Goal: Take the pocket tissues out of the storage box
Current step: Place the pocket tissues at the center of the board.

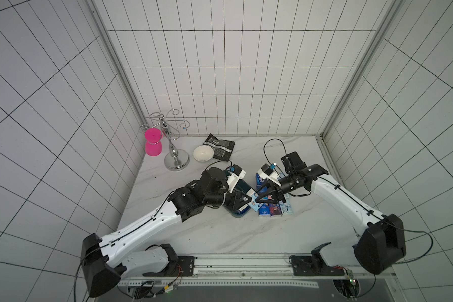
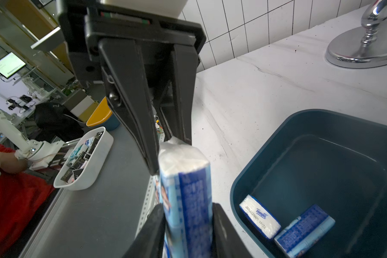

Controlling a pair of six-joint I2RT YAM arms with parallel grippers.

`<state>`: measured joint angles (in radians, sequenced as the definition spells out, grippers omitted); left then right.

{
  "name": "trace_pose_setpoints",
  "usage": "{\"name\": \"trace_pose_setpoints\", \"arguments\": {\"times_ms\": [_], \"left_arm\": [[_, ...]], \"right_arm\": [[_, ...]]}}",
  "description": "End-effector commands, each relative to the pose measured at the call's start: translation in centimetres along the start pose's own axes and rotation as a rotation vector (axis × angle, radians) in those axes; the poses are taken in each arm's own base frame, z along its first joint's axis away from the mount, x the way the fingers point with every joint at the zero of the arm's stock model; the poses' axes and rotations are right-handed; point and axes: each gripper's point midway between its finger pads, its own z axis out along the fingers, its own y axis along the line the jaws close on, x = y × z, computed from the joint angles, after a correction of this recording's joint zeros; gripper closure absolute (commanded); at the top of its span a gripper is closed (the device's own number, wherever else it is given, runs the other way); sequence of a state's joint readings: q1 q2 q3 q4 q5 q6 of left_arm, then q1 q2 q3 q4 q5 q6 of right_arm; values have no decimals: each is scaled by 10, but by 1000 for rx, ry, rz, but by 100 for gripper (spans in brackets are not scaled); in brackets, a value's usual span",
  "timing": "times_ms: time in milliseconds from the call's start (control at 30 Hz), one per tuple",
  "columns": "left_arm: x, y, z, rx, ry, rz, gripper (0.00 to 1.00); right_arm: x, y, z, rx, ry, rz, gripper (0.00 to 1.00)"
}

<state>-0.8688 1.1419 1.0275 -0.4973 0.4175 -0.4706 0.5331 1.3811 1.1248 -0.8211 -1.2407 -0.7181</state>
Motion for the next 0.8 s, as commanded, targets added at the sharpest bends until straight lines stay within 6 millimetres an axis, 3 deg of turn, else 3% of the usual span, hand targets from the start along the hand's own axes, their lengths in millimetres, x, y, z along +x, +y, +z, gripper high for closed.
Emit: {"name": "trace_pose_setpoints", "arguments": {"times_ms": [0, 133, 267, 367, 467, 633, 767], "left_arm": [[-20, -16, -1, 50, -53, 46, 78], [-23, -11, 0, 27, -67, 43, 77], [-27, 3, 2, -39, -85, 25, 63], [-34, 30, 2, -147, -123, -18, 55], [-47, 69, -4, -299, -175, -94, 54], [-63, 119, -33, -545, -296, -157, 52], [-62, 142, -37, -630, -326, -203, 52]], "right_arm": [[-7, 8, 1, -31, -4, -15, 71], [-7, -1, 2, 8, -2, 10, 79], [-7, -28, 2, 121, -4, 76, 82], [-6, -47, -2, 224, -1, 141, 82], [1, -70, -11, 344, 5, 222, 82], [20, -115, -47, 563, -24, 420, 85], [55, -161, -105, 862, -52, 646, 84]]}}
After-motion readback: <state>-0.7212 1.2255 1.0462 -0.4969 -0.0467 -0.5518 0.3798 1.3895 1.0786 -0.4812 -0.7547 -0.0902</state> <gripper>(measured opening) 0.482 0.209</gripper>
